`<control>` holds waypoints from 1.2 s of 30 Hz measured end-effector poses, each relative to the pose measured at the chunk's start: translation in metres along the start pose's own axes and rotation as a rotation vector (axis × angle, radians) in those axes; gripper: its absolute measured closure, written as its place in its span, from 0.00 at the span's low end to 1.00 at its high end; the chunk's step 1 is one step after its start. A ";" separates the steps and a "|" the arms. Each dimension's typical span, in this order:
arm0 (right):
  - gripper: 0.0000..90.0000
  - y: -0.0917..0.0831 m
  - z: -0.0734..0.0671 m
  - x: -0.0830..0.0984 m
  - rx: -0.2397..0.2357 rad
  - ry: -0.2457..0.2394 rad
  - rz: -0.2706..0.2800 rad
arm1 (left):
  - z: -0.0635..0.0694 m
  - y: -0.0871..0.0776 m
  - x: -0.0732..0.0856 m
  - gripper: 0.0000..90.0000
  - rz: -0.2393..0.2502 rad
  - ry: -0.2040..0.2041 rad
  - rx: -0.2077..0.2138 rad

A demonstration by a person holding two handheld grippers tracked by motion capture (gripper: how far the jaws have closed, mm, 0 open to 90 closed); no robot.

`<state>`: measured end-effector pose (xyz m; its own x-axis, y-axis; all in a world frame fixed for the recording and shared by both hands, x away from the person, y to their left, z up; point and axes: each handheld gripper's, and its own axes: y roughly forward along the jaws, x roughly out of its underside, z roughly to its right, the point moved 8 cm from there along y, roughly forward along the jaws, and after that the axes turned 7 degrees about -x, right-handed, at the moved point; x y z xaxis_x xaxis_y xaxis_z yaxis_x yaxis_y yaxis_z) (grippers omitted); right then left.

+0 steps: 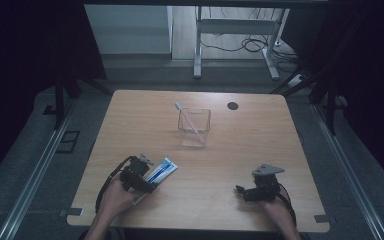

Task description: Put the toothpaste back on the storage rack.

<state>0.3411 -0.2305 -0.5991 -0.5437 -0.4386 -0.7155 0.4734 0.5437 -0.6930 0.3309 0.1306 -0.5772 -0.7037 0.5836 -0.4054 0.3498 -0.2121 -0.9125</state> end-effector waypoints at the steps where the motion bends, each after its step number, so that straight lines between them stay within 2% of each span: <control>1: 0.07 0.000 0.000 0.000 0.000 0.000 0.000 | 0.000 0.001 -0.001 0.36 -0.006 0.005 -0.001; 12: 0.07 0.000 0.000 0.000 0.001 0.002 -0.004 | 0.003 0.010 -0.015 0.44 -0.060 0.049 -0.003; 17: 0.07 0.000 0.000 0.000 0.000 0.000 -0.003 | 0.004 0.014 -0.020 0.48 -0.101 0.063 0.002; 27: 0.07 0.000 0.000 0.000 0.000 0.000 -0.003 | 0.005 0.016 -0.023 0.53 -0.153 0.055 -0.003; 31: 0.07 0.000 0.000 0.000 0.000 0.000 -0.003 | 0.006 0.014 -0.023 0.59 -0.174 0.049 -0.003; 36: 0.07 0.000 0.000 0.000 0.000 0.000 -0.003 | 0.005 0.011 -0.023 0.71 -0.157 0.020 0.020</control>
<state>0.3408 -0.2308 -0.5992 -0.5455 -0.4399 -0.7134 0.4718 0.5423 -0.6952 0.3477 0.1107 -0.5777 -0.7362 0.6262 -0.2566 0.2242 -0.1321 -0.9656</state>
